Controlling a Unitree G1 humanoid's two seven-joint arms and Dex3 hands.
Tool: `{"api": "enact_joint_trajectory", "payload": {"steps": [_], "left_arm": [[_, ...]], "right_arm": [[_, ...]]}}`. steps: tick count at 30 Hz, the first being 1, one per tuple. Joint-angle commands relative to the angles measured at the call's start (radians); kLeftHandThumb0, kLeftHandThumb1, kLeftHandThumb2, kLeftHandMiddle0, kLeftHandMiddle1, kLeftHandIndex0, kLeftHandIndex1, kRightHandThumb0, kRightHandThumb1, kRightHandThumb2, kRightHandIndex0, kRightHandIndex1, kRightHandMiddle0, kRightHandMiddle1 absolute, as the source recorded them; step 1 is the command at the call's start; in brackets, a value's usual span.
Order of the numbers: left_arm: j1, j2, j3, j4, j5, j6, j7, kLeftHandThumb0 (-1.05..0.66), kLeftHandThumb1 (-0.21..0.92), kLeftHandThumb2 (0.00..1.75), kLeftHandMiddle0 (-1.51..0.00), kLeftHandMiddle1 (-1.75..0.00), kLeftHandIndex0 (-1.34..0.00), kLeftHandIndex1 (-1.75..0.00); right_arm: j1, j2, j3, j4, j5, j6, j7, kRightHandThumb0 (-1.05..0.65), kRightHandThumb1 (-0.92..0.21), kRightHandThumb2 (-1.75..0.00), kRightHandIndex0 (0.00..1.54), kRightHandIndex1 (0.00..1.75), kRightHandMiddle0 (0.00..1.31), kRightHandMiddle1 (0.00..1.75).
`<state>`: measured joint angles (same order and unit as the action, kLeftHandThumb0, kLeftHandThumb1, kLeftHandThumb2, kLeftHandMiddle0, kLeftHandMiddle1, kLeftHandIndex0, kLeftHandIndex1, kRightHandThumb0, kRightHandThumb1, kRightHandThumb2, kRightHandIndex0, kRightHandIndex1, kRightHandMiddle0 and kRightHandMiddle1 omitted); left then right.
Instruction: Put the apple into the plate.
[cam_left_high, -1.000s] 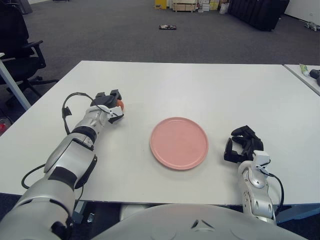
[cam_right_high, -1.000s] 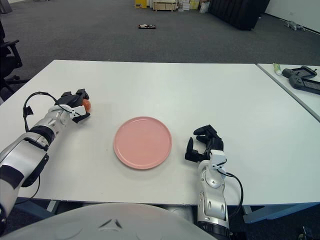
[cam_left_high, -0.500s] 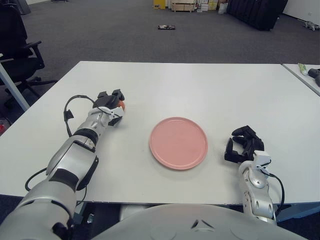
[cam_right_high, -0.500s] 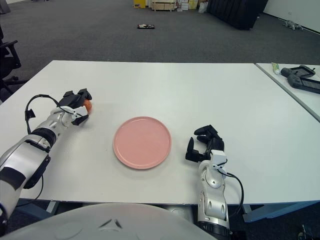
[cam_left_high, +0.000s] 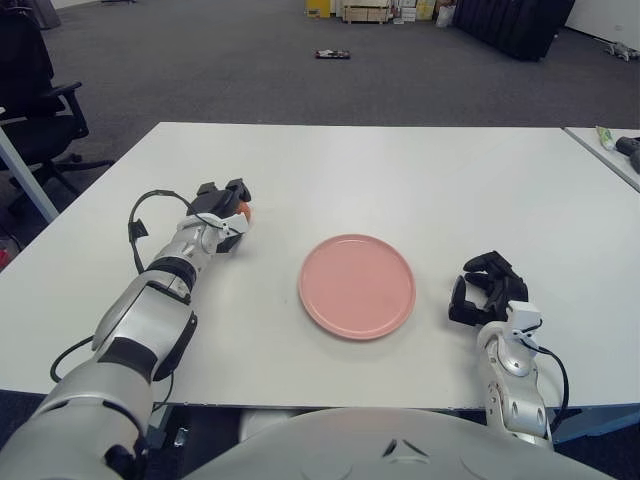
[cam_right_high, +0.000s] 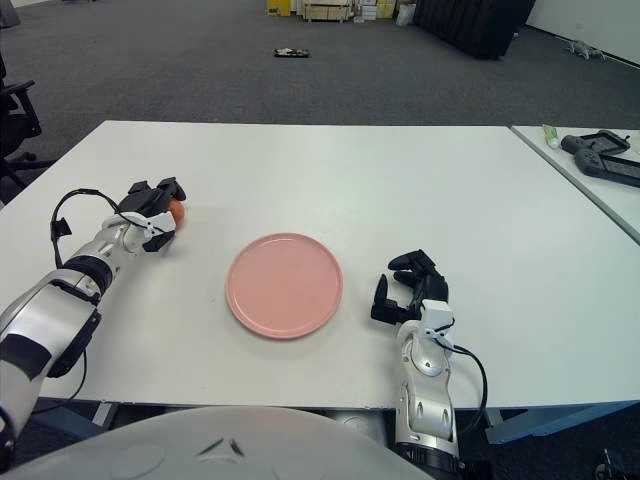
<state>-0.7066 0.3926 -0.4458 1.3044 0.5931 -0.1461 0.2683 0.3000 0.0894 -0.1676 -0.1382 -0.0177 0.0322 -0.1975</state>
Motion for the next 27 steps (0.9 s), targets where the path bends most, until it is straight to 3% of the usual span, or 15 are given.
{"api": "enact_joint_trajectory", "payload": {"steps": [1, 27], "left_arm": [[0.07, -0.025, -0.004, 0.043, 0.002, 0.03, -0.033, 0.0, -0.09, 1.72, -0.94, -1.58, -0.72, -1.75], [0.065, -0.036, 0.087, 0.027, -0.063, 0.004, 0.033, 0.0, -0.01, 1.64, -0.89, -1.6, -0.65, -1.75]], "right_arm": [[-0.002, 0.003, -0.001, 0.009, 0.007, 0.011, -0.001, -0.01, 0.09, -1.75, 0.93, 1.75, 0.74, 1.62], [-0.007, 0.004, 0.002, 0.014, 0.008, 0.009, -0.004, -0.01, 0.09, -1.75, 0.94, 1.75, 0.74, 1.62]]}}
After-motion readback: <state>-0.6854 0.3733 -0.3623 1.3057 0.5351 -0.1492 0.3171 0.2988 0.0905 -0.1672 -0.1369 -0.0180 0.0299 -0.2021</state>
